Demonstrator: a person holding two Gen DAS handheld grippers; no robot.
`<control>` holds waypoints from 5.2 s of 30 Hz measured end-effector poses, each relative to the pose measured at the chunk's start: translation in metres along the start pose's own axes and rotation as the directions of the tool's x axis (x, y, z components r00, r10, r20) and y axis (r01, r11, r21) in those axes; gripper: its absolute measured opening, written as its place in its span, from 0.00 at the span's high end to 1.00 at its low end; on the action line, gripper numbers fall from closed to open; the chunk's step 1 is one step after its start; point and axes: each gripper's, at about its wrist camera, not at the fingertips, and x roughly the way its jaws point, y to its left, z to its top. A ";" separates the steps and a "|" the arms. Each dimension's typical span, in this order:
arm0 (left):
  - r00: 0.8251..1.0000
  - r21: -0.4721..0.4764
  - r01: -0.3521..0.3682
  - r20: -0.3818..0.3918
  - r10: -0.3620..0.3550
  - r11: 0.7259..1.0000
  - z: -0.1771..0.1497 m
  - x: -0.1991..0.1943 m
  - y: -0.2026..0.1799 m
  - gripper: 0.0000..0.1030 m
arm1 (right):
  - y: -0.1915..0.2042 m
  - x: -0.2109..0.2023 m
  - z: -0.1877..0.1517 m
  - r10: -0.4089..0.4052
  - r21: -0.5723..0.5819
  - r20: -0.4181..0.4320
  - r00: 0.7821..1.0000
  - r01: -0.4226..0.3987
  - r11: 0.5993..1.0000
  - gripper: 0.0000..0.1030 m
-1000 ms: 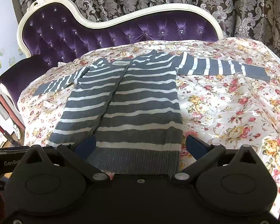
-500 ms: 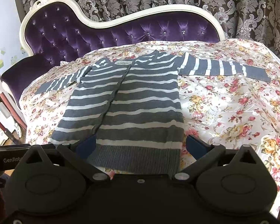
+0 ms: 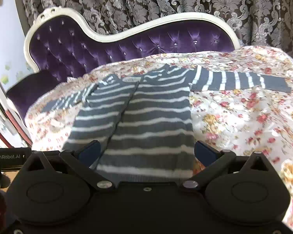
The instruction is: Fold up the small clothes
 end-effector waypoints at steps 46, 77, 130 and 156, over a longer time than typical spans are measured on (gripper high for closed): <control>0.996 0.273 -0.084 0.003 0.086 0.958 0.057 0.161 0.013 0.15 | -0.333 0.131 0.114 -0.429 0.462 -0.151 0.891 0.447 0.766 0.28; 0.997 0.189 -0.066 -0.020 0.072 0.980 0.080 0.143 0.029 0.09 | -0.080 0.144 0.227 0.024 0.109 0.076 0.997 -0.032 0.994 0.84; 0.998 0.137 -0.043 -0.042 0.050 0.990 0.172 0.234 0.009 0.77 | -0.161 0.213 0.122 -0.059 0.302 0.042 0.997 0.043 0.952 0.21; 0.996 0.134 -0.093 0.026 0.090 0.987 0.177 0.213 0.032 0.91 | -0.128 0.235 0.109 -0.159 -0.047 -0.146 0.976 0.154 0.987 0.98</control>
